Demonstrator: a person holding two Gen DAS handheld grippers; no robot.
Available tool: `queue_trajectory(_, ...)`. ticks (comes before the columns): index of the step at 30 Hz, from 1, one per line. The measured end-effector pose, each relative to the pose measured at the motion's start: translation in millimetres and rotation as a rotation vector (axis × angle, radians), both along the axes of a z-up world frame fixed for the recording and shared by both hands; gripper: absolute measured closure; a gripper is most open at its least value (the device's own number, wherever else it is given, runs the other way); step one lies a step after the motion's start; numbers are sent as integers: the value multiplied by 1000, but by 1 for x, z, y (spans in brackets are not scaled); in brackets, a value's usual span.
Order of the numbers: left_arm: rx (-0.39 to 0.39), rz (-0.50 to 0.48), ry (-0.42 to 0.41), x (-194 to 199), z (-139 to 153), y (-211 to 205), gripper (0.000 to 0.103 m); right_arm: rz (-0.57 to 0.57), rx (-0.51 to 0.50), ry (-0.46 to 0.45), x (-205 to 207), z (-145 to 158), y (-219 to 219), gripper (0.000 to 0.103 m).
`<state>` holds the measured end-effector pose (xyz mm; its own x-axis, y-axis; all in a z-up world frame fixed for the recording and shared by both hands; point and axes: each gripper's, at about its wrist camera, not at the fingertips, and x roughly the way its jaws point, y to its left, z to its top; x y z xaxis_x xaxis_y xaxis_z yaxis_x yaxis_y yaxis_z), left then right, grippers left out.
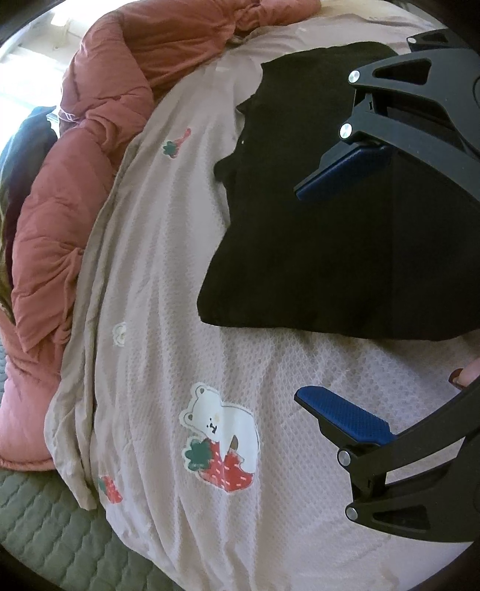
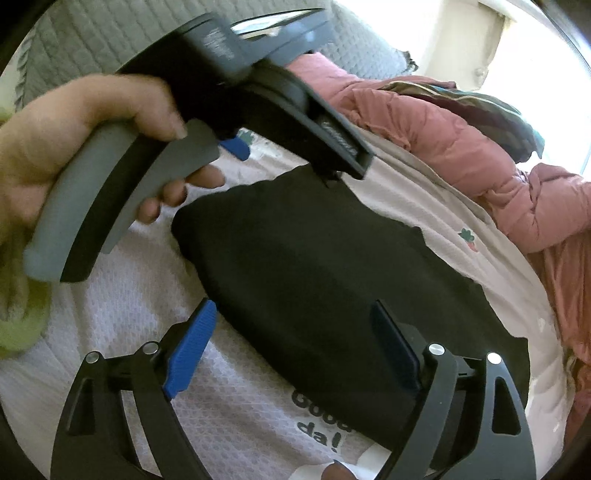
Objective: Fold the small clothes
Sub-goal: 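Bring both open tools to the side edge of the folded shirt, then close the right tool on the shirt's side edge while the left tool grasps it too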
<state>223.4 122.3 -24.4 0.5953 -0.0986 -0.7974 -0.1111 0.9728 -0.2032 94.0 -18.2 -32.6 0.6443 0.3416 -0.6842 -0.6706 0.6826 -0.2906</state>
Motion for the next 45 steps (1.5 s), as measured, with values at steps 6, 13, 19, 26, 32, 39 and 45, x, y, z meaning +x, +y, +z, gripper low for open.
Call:
queue_trajectory(6,9,0,12,2,-5,2,10,-12,-103,-32,6,-18,14,19)
queue_trajectory(13,3,7,19,2,-8,6,10,-35,-154,-103,20,-25,23,20)
queue_trajectory(19,-25,16,25,4,-11,13,10,-32,-186,-197,24,-27,33,26)
queue_trajectory(26,-85,26,41,5,-17,23,10,13,-131,-233,16,-18,27,81)
queue_trajectory(32,-206,14,18,2,-14,32,10,-26,-23,-237,19,-2,11,89)
queue_trajectory(39,-333,-61,22,5,-20,21,10,-47,36,-220,20,6,1,90)
queue_trajectory(45,-356,-105,19,4,-19,9,22,-43,40,-222,18,4,1,90)
